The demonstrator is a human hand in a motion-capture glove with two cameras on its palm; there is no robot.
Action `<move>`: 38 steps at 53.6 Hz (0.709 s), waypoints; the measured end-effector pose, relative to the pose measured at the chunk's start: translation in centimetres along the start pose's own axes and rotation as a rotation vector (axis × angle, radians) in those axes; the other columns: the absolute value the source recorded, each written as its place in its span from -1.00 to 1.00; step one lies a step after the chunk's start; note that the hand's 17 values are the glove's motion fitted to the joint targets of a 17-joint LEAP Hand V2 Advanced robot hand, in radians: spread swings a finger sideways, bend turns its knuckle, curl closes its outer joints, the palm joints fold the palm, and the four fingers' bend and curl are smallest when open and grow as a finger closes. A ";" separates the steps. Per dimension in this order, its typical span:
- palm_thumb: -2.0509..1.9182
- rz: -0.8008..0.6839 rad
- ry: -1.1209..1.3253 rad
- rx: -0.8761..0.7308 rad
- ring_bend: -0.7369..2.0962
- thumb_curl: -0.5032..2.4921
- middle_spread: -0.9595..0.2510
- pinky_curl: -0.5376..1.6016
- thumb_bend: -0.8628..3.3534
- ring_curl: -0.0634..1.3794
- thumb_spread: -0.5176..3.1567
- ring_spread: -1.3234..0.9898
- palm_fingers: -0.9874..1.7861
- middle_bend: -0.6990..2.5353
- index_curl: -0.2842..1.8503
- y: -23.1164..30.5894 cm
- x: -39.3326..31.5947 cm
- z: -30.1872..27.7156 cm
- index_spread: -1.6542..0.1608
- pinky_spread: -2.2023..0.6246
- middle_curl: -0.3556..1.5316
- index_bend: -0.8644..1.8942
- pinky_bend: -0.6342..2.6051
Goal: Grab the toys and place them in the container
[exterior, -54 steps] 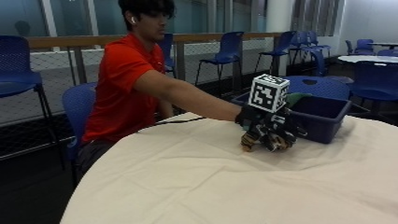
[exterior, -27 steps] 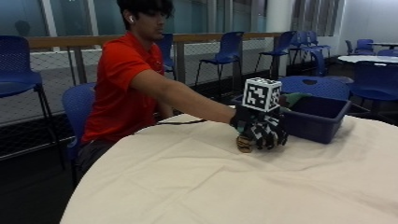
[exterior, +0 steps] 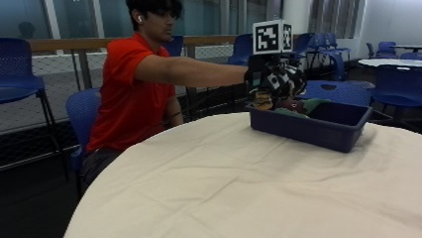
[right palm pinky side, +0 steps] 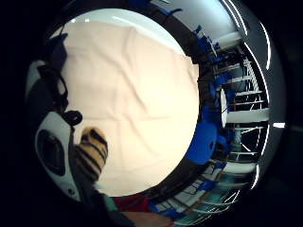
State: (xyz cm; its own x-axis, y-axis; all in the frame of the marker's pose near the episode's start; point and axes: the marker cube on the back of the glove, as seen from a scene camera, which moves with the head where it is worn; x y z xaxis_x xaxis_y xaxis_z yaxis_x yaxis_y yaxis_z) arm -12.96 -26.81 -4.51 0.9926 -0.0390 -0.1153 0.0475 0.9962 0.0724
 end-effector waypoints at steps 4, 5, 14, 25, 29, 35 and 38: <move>0.36 -0.044 -0.025 0.013 0.27 -0.21 -0.13 -0.16 -0.54 -0.27 -0.26 -0.25 0.43 -0.24 -0.48 -0.2 -3.5 -2.1 0.37 0.23 -0.21 -0.25 0.06; 0.36 -0.053 -0.030 0.014 0.26 -0.21 -0.13 -0.16 -0.54 -0.27 -0.27 -0.25 0.43 -0.24 -0.48 -0.3 -4.2 -2.4 0.37 0.22 -0.21 -0.25 0.05; 0.37 -0.195 -0.039 0.046 0.25 -0.17 -0.17 -0.15 -0.55 -0.26 -0.30 -0.26 0.44 -0.25 -0.47 -0.3 -12.5 -4.6 0.36 0.22 -0.18 -0.25 0.04; 0.37 -0.213 -0.034 0.107 0.23 -0.12 -0.19 -0.14 -0.56 -0.26 -0.33 -0.26 0.42 -0.29 -0.46 -0.5 -20.1 -4.7 0.36 0.22 -0.14 -0.25 0.03; 0.37 -0.220 -0.074 0.071 0.21 -0.12 -0.20 -0.13 -0.57 -0.26 -0.33 -0.27 0.37 -0.31 -0.46 -0.2 -20.8 -4.4 0.35 0.22 -0.13 -0.26 0.03; 0.25 -0.164 -0.046 -0.076 0.13 -0.18 -0.04 -0.09 -0.63 -0.28 -0.19 -0.23 -0.03 -0.48 -0.48 -0.2 -19.2 -2.9 0.36 0.27 -0.20 -0.32 0.11; 0.17 -0.215 -0.026 -0.096 0.03 -0.23 0.10 -0.05 -0.64 -0.30 -0.15 -0.13 -0.30 -0.48 -0.47 0.2 -17.6 -2.3 0.38 0.34 -0.20 -0.31 0.15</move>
State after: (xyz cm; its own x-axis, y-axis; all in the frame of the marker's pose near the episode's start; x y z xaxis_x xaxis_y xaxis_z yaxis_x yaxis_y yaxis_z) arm -30.66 -25.79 -4.77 0.9633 -0.2520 -0.0921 0.2486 0.9675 -0.0462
